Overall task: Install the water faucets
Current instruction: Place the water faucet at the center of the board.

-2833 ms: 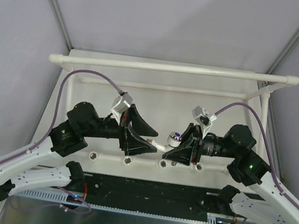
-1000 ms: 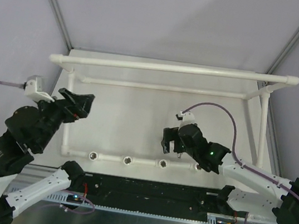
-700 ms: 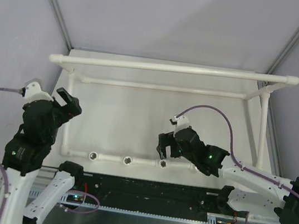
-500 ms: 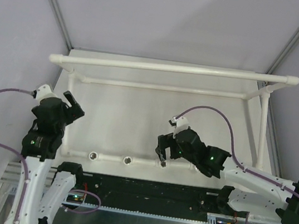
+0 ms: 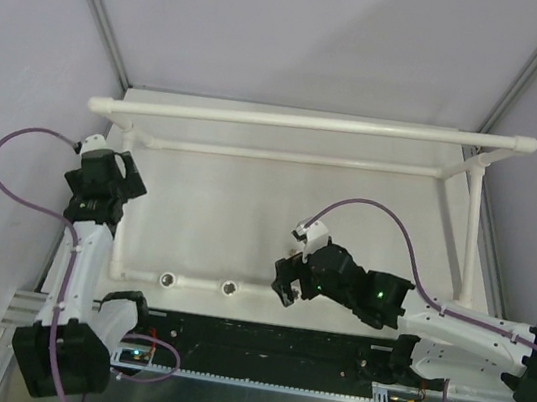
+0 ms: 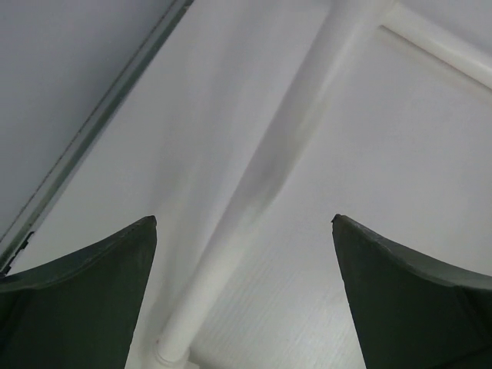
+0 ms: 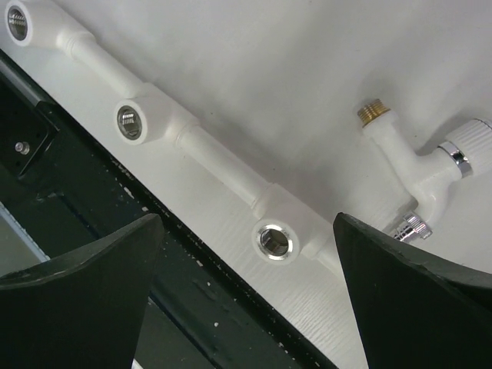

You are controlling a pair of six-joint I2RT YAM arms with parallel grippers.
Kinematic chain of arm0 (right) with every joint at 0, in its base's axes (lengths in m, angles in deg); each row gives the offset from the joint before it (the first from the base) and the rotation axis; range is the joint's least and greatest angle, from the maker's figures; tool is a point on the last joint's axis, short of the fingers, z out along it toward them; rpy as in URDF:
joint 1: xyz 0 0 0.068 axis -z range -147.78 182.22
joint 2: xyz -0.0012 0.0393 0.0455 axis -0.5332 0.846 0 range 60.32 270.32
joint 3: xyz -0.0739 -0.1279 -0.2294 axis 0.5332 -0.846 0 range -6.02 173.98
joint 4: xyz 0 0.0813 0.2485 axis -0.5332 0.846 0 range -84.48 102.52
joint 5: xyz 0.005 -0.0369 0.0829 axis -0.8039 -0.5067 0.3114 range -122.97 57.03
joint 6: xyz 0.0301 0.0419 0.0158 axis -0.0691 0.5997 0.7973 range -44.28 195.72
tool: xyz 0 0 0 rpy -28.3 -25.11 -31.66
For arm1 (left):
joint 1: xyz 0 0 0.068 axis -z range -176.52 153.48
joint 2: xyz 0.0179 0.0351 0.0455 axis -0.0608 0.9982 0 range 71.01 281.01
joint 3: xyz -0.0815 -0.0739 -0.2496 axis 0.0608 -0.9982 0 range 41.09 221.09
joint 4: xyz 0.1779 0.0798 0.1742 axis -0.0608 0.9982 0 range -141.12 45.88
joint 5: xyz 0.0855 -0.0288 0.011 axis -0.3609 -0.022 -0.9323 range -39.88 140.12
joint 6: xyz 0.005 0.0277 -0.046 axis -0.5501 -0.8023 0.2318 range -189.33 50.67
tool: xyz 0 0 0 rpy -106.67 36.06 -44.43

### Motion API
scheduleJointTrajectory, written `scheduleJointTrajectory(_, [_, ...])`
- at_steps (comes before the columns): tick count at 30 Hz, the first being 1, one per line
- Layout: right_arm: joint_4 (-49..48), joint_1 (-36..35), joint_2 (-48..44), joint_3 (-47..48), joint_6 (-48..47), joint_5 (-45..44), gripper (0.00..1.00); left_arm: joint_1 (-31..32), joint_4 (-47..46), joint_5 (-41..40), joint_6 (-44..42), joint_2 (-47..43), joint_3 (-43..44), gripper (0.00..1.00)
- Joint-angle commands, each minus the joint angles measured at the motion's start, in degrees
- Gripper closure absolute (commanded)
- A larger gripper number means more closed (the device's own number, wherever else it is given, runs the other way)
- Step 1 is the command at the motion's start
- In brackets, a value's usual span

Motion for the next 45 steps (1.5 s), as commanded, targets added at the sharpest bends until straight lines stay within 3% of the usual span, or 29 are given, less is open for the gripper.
scheduleJointTrajectory(1, [-0.5,-1.2,-1.8,1.8,-0.5,-1.0,0.01,-3.5,-8.5,1.8,-6.0,4.9,0.5,0.01])
scheduleJointTrajectory(11, [0.1,-2.1,-3.3,1.7,0.0,-1.3,0.01,-3.7,-18.3,7.3,-8.1,20.1,-0.7,0.28])
scheduleJointTrajectory(16, [1.0,-2.4,-3.7,1.6,0.4,-2.2,0.01,-3.8,-19.4,11.4,-8.7,23.9,0.2,0.60])
scheduleJointTrajectory(19, [1.2,-2.7,-4.1,1.6,0.8,-2.2,0.01,-3.7,-18.3,15.7,-8.6,25.2,2.0,0.89])
scheduleJointTrajectory(21, [2.0,-2.9,-4.7,1.5,0.9,-2.5,0.01,-3.7,-16.5,18.3,-7.1,23.9,3.9,0.97])
scheduleJointTrajectory(27, [4.7,-3.0,-7.3,1.3,0.3,-4.1,0.01,-3.5,-6.1,17.6,-0.8,14.1,17.8,1.00])
scheduleJointTrajectory(32, [5.0,-2.9,-8.9,1.3,-3.7,-3.1,0.01,-3.5,9.8,19.7,-0.2,14.4,40.6,1.00])
scheduleJointTrajectory(36, [2.2,-3.4,-10.8,1.3,-13.1,1.0,0.01,-3.5,16.4,24.5,0.1,15.1,51.9,1.00])
scheduleJointTrajectory(41, [-4.3,-5.3,-13.1,4.4,-31.8,1.6,0.02,-2.9,17.7,29.6,2.2,14.4,55.2,1.00])
scheduleJointTrajectory(45, [-7.6,-6.1,-10.1,9.4,-43.4,-4.2,0.02,-2.3,17.7,32.7,3.3,14.4,56.5,1.00])
